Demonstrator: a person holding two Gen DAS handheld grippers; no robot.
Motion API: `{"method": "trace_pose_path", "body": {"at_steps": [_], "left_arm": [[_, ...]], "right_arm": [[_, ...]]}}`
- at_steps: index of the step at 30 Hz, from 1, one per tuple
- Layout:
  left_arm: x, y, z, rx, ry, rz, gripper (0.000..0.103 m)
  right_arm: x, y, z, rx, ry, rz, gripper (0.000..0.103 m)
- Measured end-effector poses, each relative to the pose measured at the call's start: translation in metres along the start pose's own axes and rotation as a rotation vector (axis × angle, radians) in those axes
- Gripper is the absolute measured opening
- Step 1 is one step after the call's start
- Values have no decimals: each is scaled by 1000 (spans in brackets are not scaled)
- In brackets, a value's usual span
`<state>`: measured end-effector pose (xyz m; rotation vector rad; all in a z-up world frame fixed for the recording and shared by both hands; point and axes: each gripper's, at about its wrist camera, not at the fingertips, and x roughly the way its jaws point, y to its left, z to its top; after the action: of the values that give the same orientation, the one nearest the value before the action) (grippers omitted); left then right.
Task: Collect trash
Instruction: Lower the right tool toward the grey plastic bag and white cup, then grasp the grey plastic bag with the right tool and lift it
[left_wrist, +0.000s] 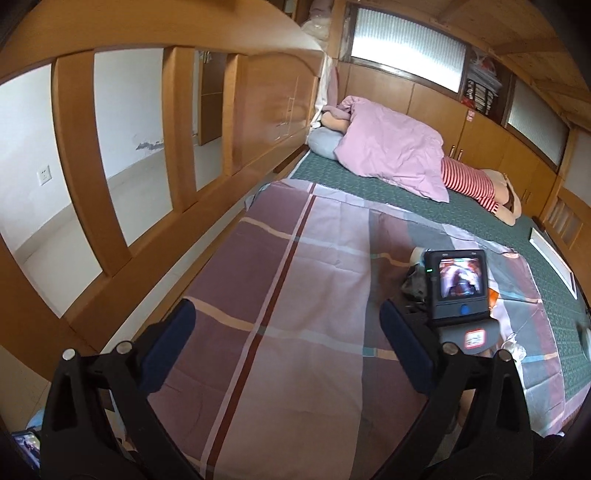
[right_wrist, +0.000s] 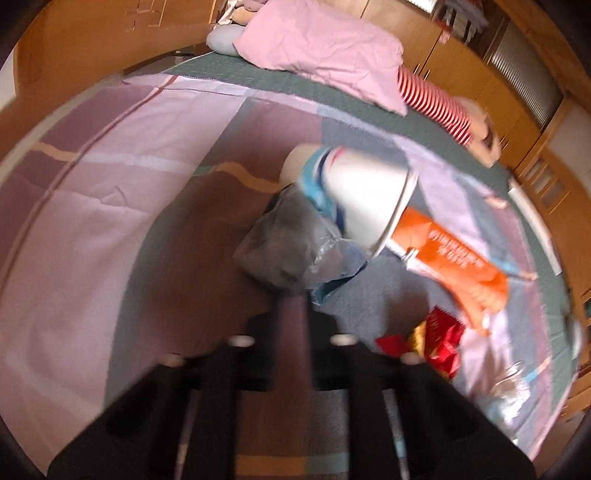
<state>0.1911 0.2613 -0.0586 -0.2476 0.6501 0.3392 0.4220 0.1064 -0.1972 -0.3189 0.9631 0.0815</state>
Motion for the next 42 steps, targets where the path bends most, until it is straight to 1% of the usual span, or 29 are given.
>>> {"method": "trace_pose_path", "body": {"at_steps": [2, 6, 8, 11, 13, 14, 15, 16, 18, 19, 20, 22, 23, 24, 26, 29, 31, 33, 34, 35, 36, 37, 38, 39, 40, 42], "left_arm": [[2, 2, 0, -15, 8, 0, 99], [4, 0, -1, -11, 18, 14, 99], [6, -1, -2, -7, 23, 22, 99], [8, -1, -3, -10, 34, 27, 99], [8, 0, -3, -15, 35, 31, 99], [8, 0, -3, -17, 35, 33, 99], [8, 0, -3, -17, 36, 34, 99], [8, 1, -3, -17, 38, 35, 99], [9, 2, -3, -19, 48, 41, 99], [9, 3, -3, -24, 54, 48, 99], [10, 6, -3, -34, 60, 55, 99], [10, 12, -2, -64, 68, 62, 99], [11, 16, -2, -88, 71, 65, 99], [11, 20, -2, -114, 75, 66, 99], [14, 25, -3, -141, 89, 61, 99], [17, 29, -5, -146, 110, 66, 99], [17, 30, -5, -142, 115, 75, 99], [18, 31, -6, -144, 115, 77, 99], [18, 31, -6, -144, 115, 77, 99], [18, 31, -6, -142, 117, 79, 99], [19, 31, -6, -138, 119, 83, 99], [19, 30, -6, -135, 122, 86, 99], [20, 30, -7, -133, 124, 89, 99], [20, 29, -7, -131, 125, 92, 99], [20, 30, -7, -130, 125, 97, 99], [21, 29, -7, -129, 128, 102, 99]], "right_arm": [[-8, -4, -1, 26, -7, 45, 1], [-30, -5, -3, 31, -38, 126, 1], [-44, -6, -6, 39, -49, 182, 1], [-58, -10, -11, 63, -44, 271, 1], [-62, -13, -11, 90, -42, 304, 1], [-62, -14, -10, 102, -48, 297, 3], [-61, -16, -9, 110, -57, 283, 15], [-58, -16, -7, 116, -62, 259, 37], [-52, -20, -3, 142, -80, 226, 62], [-48, -24, 0, 178, -93, 217, 63], [-43, -29, 3, 221, -96, 228, 64], [-30, -35, 9, 303, -78, 242, 72], [-24, -34, 11, 324, -67, 233, 73], [-18, -32, 13, 333, -58, 216, 73], [-5, -27, 17, 320, -35, 156, 73], [7, -27, 21, 335, -23, 47, 73], [12, -31, 22, 333, -26, 10, 73], [16, -31, 23, 305, -35, 5, 73], [18, -29, 23, 273, -41, 17, 71], [20, -25, 22, 239, -42, 38, 65], [20, -22, 21, 210, -46, 49, 56], [18, -20, 20, 184, -60, 54, 28], [17, -19, 21, 165, -54, 85, 17], [17, -18, 21, 158, -28, 119, 5], [15, -18, 19, 166, -18, 154, 1], [10, -20, 15, 183, 2, 213, 1]]}}
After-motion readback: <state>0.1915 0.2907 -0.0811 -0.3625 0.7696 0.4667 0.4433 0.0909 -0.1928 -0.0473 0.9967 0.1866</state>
